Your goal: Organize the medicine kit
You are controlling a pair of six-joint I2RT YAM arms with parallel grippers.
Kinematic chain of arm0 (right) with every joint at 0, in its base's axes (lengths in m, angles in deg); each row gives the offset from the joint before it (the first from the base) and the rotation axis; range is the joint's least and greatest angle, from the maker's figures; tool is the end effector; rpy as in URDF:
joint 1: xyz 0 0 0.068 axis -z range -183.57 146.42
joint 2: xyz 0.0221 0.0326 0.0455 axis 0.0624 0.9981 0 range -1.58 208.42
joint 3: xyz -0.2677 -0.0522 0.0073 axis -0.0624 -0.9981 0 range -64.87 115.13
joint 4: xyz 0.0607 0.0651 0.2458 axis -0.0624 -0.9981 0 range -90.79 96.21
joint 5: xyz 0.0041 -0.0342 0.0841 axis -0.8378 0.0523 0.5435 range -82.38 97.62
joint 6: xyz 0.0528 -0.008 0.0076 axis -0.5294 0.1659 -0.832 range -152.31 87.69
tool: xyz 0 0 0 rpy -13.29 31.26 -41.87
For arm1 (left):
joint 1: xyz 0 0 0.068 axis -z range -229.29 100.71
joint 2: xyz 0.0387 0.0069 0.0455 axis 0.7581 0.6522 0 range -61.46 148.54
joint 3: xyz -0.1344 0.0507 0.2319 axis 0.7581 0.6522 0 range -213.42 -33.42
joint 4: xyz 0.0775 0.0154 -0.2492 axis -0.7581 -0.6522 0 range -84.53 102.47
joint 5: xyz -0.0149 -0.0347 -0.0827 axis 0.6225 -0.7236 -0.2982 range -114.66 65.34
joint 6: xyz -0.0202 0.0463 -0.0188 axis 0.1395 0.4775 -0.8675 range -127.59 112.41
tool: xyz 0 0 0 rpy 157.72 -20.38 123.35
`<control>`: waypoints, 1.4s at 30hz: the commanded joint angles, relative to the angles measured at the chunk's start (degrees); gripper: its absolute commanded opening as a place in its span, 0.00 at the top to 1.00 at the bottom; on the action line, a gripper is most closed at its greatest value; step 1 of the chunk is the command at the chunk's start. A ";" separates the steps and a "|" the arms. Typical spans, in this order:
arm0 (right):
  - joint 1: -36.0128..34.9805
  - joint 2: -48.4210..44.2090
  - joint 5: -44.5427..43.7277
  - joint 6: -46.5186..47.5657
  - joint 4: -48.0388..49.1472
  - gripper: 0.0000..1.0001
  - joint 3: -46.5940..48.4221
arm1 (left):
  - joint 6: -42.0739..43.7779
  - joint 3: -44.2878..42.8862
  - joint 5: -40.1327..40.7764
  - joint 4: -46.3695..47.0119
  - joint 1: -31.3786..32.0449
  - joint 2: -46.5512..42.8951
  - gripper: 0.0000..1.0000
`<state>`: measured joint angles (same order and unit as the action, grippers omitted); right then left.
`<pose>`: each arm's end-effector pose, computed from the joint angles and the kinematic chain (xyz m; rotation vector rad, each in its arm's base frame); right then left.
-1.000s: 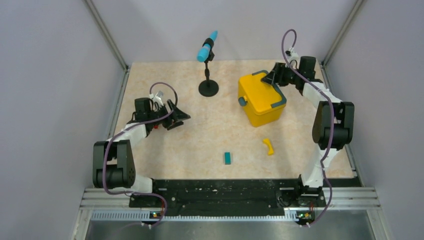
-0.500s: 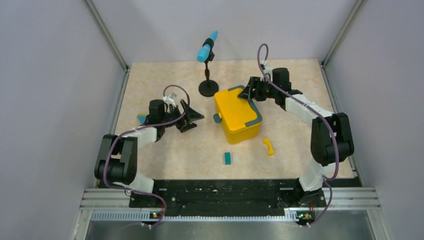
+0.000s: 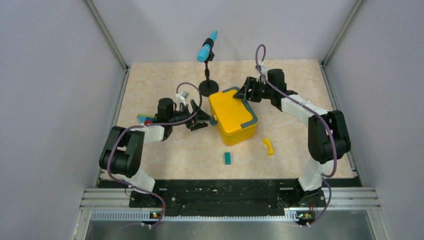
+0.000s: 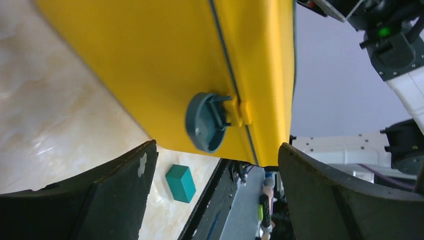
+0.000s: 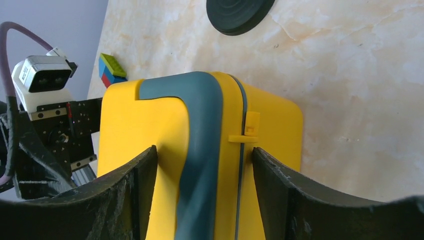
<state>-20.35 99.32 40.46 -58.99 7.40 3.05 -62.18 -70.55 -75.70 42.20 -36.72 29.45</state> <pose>0.3740 0.1329 0.2350 -0.1681 2.2021 1.0459 0.2920 -0.0936 0.1759 -0.1459 2.1998 -1.5932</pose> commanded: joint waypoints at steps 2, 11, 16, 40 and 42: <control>-1.15 3.59 -4.19 3.72 -8.93 0.35 -4.13 | -0.60 -5.74 -8.59 8.92 3.75 4.29 0.07; -1.24 2.00 -0.97 7.92 -8.86 0.28 -6.57 | 2.11 -10.97 -12.43 6.26 5.61 7.07 0.13; -1.20 -0.15 3.46 11.14 -10.78 0.13 -7.60 | 5.49 -10.96 -13.50 1.29 5.53 4.38 0.16; -1.17 -0.18 3.91 13.21 -11.09 0.06 -10.41 | 20.60 -13.23 -5.58 -17.79 5.52 2.24 0.19; -1.24 -0.05 3.72 13.63 -11.45 0.06 -10.47 | 20.29 -13.74 -5.82 -16.01 5.55 3.46 0.18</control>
<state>-20.26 94.62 46.91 -51.60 8.54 -4.75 -44.76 -81.52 -83.27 24.87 -31.23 31.09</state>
